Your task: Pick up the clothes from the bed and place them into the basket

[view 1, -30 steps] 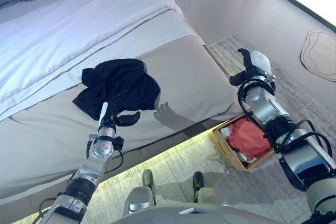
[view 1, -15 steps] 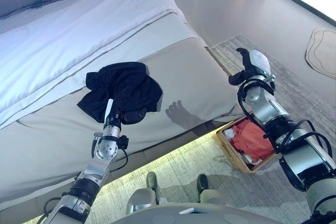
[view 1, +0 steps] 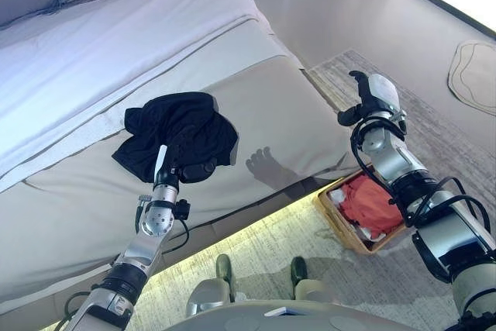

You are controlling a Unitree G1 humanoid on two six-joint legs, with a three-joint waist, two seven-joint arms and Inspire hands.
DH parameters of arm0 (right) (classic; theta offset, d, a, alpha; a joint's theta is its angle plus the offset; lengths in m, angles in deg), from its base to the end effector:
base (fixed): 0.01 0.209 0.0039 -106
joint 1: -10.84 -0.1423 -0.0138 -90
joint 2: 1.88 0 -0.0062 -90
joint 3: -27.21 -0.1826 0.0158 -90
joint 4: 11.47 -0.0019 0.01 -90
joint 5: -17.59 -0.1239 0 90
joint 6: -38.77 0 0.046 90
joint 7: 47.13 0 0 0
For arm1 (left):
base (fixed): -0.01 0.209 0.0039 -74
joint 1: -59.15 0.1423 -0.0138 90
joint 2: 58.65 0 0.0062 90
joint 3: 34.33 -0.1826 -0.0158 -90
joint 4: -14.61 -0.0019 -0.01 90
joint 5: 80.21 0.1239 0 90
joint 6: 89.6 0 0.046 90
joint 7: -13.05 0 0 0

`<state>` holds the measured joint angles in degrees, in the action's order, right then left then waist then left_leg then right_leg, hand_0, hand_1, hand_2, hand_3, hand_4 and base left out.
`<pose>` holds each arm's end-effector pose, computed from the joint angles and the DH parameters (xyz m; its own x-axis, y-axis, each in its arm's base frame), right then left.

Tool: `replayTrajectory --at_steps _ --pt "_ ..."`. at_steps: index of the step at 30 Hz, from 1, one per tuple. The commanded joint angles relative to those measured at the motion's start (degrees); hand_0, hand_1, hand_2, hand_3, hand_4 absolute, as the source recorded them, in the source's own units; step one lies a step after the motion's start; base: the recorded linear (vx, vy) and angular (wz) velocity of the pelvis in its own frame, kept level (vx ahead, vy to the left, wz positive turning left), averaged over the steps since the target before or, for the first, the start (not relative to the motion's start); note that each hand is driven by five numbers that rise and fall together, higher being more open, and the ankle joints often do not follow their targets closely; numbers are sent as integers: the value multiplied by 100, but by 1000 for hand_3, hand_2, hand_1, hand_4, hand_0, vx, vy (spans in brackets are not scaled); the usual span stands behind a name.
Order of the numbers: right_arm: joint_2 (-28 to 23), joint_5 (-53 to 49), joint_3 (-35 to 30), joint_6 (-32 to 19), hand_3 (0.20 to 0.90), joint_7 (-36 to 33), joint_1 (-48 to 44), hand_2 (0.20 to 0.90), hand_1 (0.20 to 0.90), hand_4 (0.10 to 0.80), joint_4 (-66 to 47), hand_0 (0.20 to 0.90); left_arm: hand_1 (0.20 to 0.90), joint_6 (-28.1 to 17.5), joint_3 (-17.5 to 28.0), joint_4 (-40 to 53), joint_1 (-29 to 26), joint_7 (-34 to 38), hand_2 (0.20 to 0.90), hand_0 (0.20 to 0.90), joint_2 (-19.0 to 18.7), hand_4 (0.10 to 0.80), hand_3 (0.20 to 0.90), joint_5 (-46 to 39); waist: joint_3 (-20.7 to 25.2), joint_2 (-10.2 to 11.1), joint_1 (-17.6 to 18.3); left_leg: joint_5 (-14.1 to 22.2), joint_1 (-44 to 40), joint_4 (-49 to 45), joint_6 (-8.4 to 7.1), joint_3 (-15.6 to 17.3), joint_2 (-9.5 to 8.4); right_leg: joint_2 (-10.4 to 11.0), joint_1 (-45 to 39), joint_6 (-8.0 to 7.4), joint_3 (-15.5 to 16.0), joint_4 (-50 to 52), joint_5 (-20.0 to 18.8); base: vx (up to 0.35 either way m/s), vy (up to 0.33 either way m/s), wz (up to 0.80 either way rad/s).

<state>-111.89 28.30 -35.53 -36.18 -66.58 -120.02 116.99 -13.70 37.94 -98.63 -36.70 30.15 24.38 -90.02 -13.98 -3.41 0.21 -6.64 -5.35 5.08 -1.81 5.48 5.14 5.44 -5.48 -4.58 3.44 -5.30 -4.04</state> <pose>0.3031 -0.2346 0.1090 0.9555 -0.2895 0.0562 0.1836 0.4349 -0.8815 0.1942 0.1935 0.0074 0.9939 0.0807 -0.0753 -0.0558 0.9559 0.2883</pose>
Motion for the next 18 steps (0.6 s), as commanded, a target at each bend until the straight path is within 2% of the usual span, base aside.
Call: replayTrajectory --at_steps 1,18 --pt "-354 377 29 -380 900 -356 -456 900 900 800 127 900 900 -752 -87 310 -539 299 900 900 -86 800 900 173 589 242 -120 643 -218 -8 -302 -112 309 216 -14 96 39 120 176 0 0 0" --pt "-316 323 -27 -448 900 -514 -412 900 900 800 89 900 900 -753 -57 236 -510 561 900 900 17 800 900 286 585 226 -83 639 -185 -8 -302 -104 320 198 53 112 -1 180 211 0 0 0"
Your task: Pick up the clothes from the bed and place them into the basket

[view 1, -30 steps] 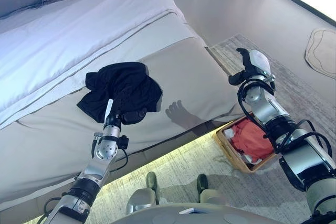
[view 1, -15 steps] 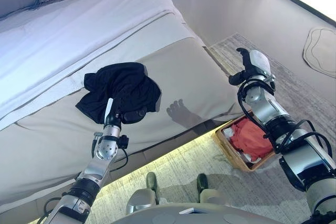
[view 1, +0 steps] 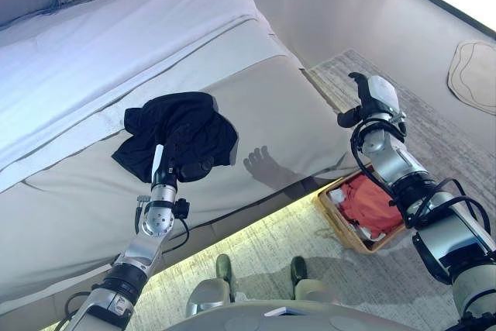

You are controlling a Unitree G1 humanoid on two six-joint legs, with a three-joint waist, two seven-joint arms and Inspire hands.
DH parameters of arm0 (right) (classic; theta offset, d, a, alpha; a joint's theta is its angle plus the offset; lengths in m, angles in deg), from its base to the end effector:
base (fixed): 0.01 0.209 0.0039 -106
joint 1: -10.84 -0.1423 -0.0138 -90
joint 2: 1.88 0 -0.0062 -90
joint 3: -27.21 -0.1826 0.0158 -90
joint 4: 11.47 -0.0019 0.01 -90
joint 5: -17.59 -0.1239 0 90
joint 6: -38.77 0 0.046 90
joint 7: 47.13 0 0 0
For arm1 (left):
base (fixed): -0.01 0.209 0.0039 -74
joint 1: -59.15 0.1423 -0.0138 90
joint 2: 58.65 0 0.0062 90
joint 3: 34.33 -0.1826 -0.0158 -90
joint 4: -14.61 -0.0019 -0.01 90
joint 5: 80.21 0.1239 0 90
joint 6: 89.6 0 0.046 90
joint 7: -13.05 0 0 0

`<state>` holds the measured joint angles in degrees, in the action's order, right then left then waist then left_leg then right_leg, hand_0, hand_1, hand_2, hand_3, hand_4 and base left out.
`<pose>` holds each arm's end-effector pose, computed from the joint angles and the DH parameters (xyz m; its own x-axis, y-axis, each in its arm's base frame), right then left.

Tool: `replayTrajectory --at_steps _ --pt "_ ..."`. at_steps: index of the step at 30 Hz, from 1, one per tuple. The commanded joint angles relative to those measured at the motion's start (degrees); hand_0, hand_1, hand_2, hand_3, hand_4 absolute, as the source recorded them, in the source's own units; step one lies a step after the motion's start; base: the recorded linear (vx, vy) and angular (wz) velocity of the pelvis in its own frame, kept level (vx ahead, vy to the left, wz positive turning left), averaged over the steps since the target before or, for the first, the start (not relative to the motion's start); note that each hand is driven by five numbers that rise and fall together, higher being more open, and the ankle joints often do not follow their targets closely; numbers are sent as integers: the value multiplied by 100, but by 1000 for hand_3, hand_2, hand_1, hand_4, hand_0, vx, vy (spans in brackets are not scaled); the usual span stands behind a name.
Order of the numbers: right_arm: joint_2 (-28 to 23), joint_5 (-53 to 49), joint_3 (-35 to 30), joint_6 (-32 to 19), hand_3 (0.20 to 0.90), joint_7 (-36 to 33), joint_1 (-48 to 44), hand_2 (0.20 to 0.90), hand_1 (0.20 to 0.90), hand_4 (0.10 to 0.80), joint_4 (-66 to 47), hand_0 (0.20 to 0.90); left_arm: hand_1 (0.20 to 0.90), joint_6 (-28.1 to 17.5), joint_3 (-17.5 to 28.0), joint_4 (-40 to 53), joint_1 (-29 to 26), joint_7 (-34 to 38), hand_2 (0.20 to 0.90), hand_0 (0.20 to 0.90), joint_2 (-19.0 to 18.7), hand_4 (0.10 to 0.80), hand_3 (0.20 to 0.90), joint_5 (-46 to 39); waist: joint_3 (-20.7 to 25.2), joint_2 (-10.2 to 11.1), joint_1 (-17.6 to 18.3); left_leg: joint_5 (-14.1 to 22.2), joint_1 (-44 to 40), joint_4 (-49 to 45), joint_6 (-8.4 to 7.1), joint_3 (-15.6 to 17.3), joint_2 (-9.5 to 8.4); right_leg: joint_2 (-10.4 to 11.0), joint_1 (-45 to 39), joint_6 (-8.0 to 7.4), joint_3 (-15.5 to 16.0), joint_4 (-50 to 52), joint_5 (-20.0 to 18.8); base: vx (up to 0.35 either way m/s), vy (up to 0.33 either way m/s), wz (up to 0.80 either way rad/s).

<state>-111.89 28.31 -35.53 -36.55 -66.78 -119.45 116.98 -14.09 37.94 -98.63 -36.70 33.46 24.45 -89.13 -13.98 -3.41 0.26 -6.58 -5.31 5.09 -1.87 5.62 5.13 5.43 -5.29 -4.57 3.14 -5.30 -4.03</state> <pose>0.3016 -0.2351 0.1063 0.9561 -0.2883 0.0531 0.1803 0.4352 -0.8821 0.1942 0.1929 0.0076 0.9905 0.1286 -0.0488 -0.1081 0.9471 0.3020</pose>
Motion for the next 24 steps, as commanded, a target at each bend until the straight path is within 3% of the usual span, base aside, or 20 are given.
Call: replayTrajectory --at_steps 1,10,16,18,24 --pt "-317 317 -41 -419 900 -498 -458 900 900 800 90 900 900 -709 -52 237 -503 218 900 900 9 800 900 193 587 220 -82 633 -194 -9 -299 -116 321 199 34 110 24 184 213 0 0 0" --pt "-253 231 -158 -425 900 -647 -388 900 900 800 142 900 900 -683 -116 161 -553 137 900 900 34 800 900 109 575 183 -52 648 -228 -9 -292 -100 290 211 4 106 -2 157 198 1 7 -2" --pt "-176 8 -292 -245 900 -895 -259 900 900 800 134 900 900 -47 -206 10 -672 96 900 900 16 800 900 -81 573 233 -61 660 -230 -9 -270 -125 279 219 -13 90 27 138 183 0 0 0" --pt "-128 -351 -414 -150 900 -997 -170 900 900 800 124 900 900 291 -181 -104 -657 -207 900 900 46 800 900 -592 580 252 -70 659 -226 -9 -259 -134 272 221 -34 82 50 118 177 -15 -32 0" --pt "127 -1131 -784 -96 900 -1272 199 900 900 800 -62 900 900 435 16 -35 -402 -1144 900 900 275 800 900 -2444 588 272 -63 650 -249 -9 -240 -130 283 201 -84 92 54 87 166 -1 -11 0"
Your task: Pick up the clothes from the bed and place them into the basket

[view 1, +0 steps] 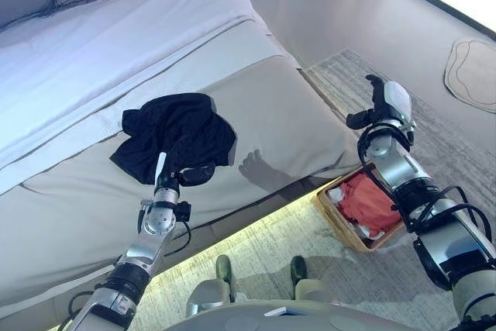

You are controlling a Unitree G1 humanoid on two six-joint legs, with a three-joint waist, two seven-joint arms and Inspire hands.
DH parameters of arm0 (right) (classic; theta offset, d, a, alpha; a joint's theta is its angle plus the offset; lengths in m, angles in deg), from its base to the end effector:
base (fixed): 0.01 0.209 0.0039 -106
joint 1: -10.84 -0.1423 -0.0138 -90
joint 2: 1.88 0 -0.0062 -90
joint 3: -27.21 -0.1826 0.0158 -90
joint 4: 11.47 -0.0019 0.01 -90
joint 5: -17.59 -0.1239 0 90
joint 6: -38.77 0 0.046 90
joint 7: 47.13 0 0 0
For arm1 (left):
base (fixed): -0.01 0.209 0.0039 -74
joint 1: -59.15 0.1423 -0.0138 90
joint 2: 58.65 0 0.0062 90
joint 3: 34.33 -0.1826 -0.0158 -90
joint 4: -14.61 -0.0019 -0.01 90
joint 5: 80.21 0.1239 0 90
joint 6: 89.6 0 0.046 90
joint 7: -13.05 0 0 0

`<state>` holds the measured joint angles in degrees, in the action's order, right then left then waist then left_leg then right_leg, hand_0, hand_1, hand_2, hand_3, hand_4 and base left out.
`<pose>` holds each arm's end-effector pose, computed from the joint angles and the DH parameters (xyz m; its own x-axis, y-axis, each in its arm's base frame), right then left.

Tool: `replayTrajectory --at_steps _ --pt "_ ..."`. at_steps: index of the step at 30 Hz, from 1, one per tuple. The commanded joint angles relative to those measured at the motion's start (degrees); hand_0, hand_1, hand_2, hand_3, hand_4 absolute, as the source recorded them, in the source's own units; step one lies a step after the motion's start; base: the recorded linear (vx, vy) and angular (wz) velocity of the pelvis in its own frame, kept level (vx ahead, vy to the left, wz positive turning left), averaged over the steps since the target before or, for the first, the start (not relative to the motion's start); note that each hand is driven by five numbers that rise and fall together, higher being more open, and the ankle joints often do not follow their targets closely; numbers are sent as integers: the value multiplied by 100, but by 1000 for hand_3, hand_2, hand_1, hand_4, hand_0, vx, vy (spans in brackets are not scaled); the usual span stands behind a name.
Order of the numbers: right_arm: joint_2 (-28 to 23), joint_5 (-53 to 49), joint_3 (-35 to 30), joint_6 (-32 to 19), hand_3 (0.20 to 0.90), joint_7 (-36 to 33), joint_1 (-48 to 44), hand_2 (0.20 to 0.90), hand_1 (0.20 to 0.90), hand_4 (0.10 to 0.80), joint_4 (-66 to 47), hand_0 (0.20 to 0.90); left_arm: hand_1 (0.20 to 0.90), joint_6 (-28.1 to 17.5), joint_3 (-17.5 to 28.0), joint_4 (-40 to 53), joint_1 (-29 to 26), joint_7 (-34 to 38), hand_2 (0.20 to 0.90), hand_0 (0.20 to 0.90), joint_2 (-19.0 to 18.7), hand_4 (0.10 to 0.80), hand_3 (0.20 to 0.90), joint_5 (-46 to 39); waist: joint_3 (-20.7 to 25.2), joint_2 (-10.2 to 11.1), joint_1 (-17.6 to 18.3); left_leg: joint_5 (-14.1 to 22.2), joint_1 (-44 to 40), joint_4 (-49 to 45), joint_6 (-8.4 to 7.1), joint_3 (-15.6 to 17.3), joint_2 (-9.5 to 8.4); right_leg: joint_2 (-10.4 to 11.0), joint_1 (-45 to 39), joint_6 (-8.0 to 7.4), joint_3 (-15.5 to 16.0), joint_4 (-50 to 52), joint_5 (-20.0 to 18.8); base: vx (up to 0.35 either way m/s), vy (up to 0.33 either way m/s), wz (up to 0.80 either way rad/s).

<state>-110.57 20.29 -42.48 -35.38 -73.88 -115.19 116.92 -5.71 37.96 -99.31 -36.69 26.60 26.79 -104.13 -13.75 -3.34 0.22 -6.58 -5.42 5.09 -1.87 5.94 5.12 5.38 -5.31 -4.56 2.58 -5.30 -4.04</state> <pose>0.2910 -0.2458 0.0921 0.8833 -0.4670 0.0414 0.3249 0.5460 -0.7723 0.1927 0.1869 -0.0025 0.9547 0.0881 -0.2841 -0.0746 0.9955 0.0579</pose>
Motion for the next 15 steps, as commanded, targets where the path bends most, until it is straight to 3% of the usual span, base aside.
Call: replayTrajectory --at_steps 1,9,15 --pt "71 -470 -181 -223 900 -577 -143 900 900 800 -102 900 900 -432 60 112 -364 -553 900 900 82 800 900 -1155 557 266 -55 651 -247 -9 -234 -155 289 200 -91 98 104 89 167 0 -30 1" --pt "411 -575 -177 -122 900 -521 -116 900 900 800 -39 900 900 -265 57 109 -631 -402 900 900 107 800 900 -738 525 267 10 676 -273 -9 -207 -47 326 170 -34 96 32 152 186 -10 -16 -1" --pt "365 65 -44 -265 900 -2 89 900 900 800 -98 900 900 -334 15 -94 -401 -417 900 900 107 800 900 161 545 193 102 706 -394 -9 -218 28 323 153 -100 93 -91 141 175 38 44 -7"
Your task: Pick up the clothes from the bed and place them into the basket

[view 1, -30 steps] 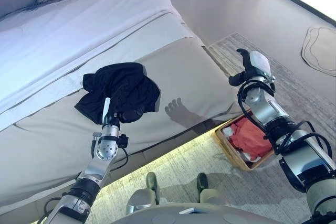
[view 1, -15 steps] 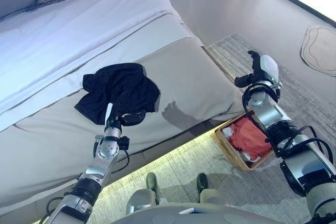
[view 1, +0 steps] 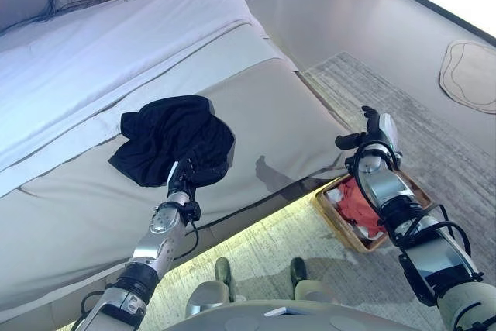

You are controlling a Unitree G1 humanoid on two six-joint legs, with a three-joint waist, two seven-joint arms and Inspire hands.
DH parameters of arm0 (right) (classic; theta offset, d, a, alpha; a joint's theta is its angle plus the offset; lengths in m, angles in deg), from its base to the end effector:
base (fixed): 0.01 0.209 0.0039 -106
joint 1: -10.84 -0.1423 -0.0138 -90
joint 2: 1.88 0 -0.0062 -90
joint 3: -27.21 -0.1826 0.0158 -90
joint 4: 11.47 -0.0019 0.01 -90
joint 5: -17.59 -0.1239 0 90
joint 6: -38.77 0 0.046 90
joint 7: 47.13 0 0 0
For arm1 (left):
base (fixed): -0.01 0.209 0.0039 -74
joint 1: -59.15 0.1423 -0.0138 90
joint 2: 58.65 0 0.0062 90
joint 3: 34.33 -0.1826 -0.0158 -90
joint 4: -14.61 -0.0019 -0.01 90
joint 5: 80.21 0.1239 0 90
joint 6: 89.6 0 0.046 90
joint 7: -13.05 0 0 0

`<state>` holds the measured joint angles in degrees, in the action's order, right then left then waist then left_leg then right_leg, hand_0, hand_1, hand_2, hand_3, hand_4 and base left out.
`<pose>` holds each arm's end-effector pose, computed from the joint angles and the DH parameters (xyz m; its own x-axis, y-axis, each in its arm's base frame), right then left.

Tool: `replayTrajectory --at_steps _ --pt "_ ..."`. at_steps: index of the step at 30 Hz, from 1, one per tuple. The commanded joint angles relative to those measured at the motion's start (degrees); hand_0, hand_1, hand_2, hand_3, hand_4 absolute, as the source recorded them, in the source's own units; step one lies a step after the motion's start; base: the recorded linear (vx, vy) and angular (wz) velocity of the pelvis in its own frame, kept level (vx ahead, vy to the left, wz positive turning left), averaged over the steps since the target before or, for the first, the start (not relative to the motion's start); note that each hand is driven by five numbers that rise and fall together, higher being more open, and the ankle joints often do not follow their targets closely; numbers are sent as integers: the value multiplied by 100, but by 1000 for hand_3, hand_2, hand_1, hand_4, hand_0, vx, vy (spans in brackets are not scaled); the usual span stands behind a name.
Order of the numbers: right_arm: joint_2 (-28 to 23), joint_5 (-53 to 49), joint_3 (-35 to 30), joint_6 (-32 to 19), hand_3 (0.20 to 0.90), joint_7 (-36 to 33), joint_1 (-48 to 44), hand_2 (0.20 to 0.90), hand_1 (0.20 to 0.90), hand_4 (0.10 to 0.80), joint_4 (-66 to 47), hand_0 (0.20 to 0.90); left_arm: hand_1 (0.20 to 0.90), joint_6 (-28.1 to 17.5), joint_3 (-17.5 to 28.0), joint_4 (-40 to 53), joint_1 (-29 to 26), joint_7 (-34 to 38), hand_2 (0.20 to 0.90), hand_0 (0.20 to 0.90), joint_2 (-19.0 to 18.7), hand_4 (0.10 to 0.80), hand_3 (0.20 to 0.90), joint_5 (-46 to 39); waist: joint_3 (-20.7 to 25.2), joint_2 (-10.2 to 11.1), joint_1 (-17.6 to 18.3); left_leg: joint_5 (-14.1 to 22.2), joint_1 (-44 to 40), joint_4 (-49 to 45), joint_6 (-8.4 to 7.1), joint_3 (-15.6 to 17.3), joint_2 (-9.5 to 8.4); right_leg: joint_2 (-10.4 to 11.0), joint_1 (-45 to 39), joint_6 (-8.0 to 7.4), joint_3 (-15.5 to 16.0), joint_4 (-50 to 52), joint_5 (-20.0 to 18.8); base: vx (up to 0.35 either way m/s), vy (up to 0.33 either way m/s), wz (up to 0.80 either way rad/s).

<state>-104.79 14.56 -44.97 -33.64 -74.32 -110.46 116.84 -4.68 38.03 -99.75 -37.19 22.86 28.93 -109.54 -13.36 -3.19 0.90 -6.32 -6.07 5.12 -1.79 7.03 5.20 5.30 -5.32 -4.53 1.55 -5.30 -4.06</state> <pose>0.2778 -0.2281 0.0594 0.8601 -0.4913 -0.1371 0.2799 0.6793 -0.6784 0.1942 0.1780 -0.0045 0.9474 0.0183 -0.3195 -0.0456 0.9959 -0.0782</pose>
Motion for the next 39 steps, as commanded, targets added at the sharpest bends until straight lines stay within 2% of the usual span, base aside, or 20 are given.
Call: replayTrajectory --at_steps 1,6,15,18,21,22,24,25,28,33,39 --pt "-234 731 211 -445 900 102 -298 900 900 800 -123 900 900 -496 -5 -51 -311 -55 900 900 -145 800 900 901 511 167 54 682 -349 -12 -227 -70 319 161 -102 86 -6 160 182 34 29 -10" --pt "-279 876 263 -519 900 142 -121 900 900 800 -91 900 900 -626 -131 -32 -378 86 900 900 -354 800 900 1745 547 133 112 704 -396 -12 -224 -22 342 154 -83 71 -47 237 221 16 11 -6" --pt "-405 943 302 -542 900 174 -314 900 900 800 -5 900 900 -894 -404 -92 -607 206 900 900 -513 800 900 2453 549 88 242 707 -394 -12 -235 25 347 81 6 82 -224 312 258 -28 27 -5" --pt "-487 1038 343 -599 900 249 -344 900 900 800 51 900 900 -1047 -538 -45 -717 408 900 900 -604 800 900 3038 559 69 307 709 -404 -12 -244 71 362 57 35 79 -313 315 251 -30 58 -10" --pt "-571 1281 387 -692 900 361 -358 900 900 800 119 900 900 -1127 -734 7 -925 941 900 900 -769 800 900 3934 570 61 366 711 -418 -12 -248 113 373 50 41 62 -343 310 236 -21 43 -3" --pt "-601 1503 413 -718 900 383 -344 900 900 800 127 900 900 -1152 -796 19 -1000 1240 900 900 -845 800 900 4607 583 66 383 718 -429 -12 -250 126 371 48 29 55 -358 294 231 3 25 -3" --pt "-719 2367 547 -802 900 362 -362 900 900 800 210 900 900 -1070 -1001 118 -1216 1738 900 900 -1135 800 900 5656 619 74 405 725 -445 -12 -252 139 374 44 27 40 -370 287 224 6 8 -2" --pt "-891 2885 808 -860 900 275 -434 900 900 800 274 900 900 -985 -1152 163 -1390 1971 900 900 -1347 800 900 5986 647 92 407 730 -447 -12 -250 138 376 39 35 23 -370 284 218 0 0 0" --pt "-1205 3844 1340 -792 900 111 -579 900 900 800 324 900 900 -915 -1409 69 -1696 2479 900 900 -1616 800 900 6748 680 135 401 731 -433 -12 -244 131 368 38 80 -18 -346 303 198 -12 -12 0" --pt "-1355 3768 1980 -861 900 -286 -700 900 900 800 544 900 900 -1084 -1869 -337 -2129 3670 900 900 -1830 800 900 7467 706 206 411 719 -338 -12 -218 116 361 19 205 -56 -347 337 172 -53 -40 -1" --pt "-1336 3691 2134 -1020 900 -313 -832 900 900 800 827 900 900 -1333 -2127 -613 -2337 3871 900 900 -1977 800 900 7694 689 191 408 699 -264 -12 -210 97 345 6 281 -73 -361 324 142 -46 -15 -2"
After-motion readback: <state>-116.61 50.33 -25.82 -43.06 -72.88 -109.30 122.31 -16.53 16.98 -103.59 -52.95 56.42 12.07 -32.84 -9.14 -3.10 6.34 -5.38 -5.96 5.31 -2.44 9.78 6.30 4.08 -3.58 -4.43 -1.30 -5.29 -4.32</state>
